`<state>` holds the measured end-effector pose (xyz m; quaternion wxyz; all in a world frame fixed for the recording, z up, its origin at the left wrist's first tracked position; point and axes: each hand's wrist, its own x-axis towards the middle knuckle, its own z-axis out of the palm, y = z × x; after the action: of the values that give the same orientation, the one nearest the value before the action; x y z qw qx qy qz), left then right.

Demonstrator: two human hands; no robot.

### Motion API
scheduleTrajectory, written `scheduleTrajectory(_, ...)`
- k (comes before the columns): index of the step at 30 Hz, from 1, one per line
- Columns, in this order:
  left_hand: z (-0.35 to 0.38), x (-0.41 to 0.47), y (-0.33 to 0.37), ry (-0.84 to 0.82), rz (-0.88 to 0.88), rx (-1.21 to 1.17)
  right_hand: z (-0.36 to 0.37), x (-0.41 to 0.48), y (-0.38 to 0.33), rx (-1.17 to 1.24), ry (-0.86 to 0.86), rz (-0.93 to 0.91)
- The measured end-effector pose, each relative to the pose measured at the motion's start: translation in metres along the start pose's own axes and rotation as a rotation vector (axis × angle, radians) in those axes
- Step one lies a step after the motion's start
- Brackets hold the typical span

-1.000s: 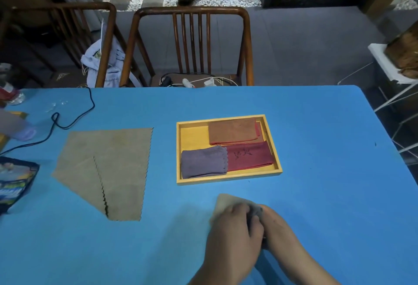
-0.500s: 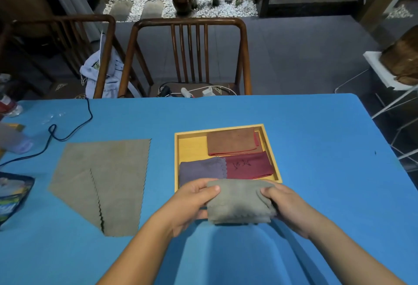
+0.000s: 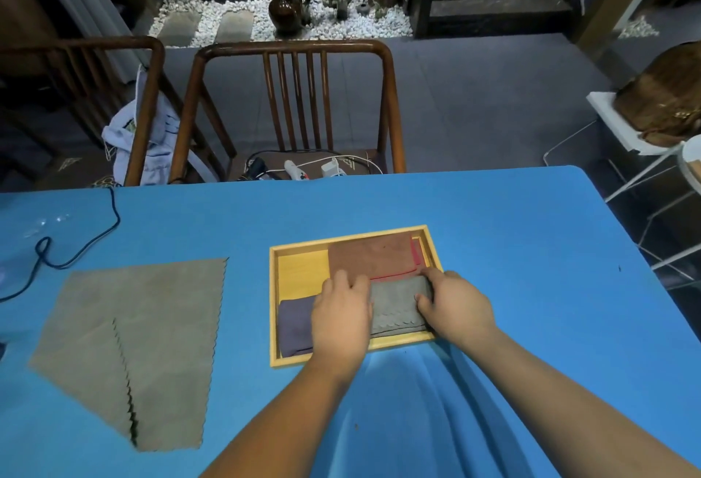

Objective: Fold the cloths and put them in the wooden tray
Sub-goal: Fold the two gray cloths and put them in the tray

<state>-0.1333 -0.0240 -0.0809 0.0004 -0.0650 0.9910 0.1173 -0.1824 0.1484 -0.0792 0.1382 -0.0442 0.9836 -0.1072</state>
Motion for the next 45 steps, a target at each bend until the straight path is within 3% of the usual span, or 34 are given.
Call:
scheduleTrajectory(3, 0.007, -0.002, -0.006, -0.039, 0.176, 0.151, 0.003, -0.001, 0.0, -0.241, 0.085, -0.062)
scheduleTrajectory(6, 0.003, -0.002, -0.006, -0.007, 0.263, 0.291, 0.004, -0.002, 0.001, -0.26, 0.214, -0.219)
scheduleTrajectory(10, -0.003, -0.008, -0.011, 0.015, 0.27, 0.198, 0.004, -0.007, 0.001, -0.286, 0.058, -0.281)
scheduleTrajectory(14, -0.019, -0.051, -0.057, 0.232, -0.025, -0.163, -0.007, -0.026, -0.027, -0.151, 0.259, -0.263)
scheduleTrajectory(17, -0.03, -0.086, -0.139, 0.422, -0.491, -0.265, -0.001, -0.051, -0.076, 0.017, 0.24, -0.443)
scheduleTrajectory(19, -0.044, -0.098, -0.202, 0.403, -0.82, -0.236, 0.01, -0.07, -0.109, 0.048, 0.211, -0.608)
scheduleTrajectory(20, -0.05, -0.1, -0.23, 0.317, -0.924, -0.213, 0.017, -0.08, -0.122, 0.055, 0.187, -0.67)
scheduleTrajectory(24, -0.055, -0.099, -0.285, -0.026, -1.037, -0.069, 0.04, -0.118, -0.14, 0.083, -0.004, -0.746)
scheduleTrajectory(28, -0.052, -0.102, -0.301, 0.071, -1.05, -0.148, 0.057, -0.144, -0.133, 0.169, -0.117, -0.684)
scheduleTrajectory(32, -0.058, -0.122, -0.295, 0.253, -1.085, -0.334, 0.083, -0.164, -0.147, 0.291, -0.228, -0.594)
scheduleTrajectory(36, -0.065, -0.161, -0.233, 0.424, -1.151, -0.66, 0.093, -0.18, -0.197, 0.335, -0.224, -0.721)
scheduleTrajectory(41, -0.077, -0.208, -0.149, 0.41, -1.187, -1.207, 0.097, -0.183, -0.204, 0.362, -0.107, -0.764)
scheduleTrajectory(45, -0.092, -0.227, -0.115, 0.304, -1.217, -1.211, 0.096, -0.172, -0.143, 0.268, 0.139, -0.851)
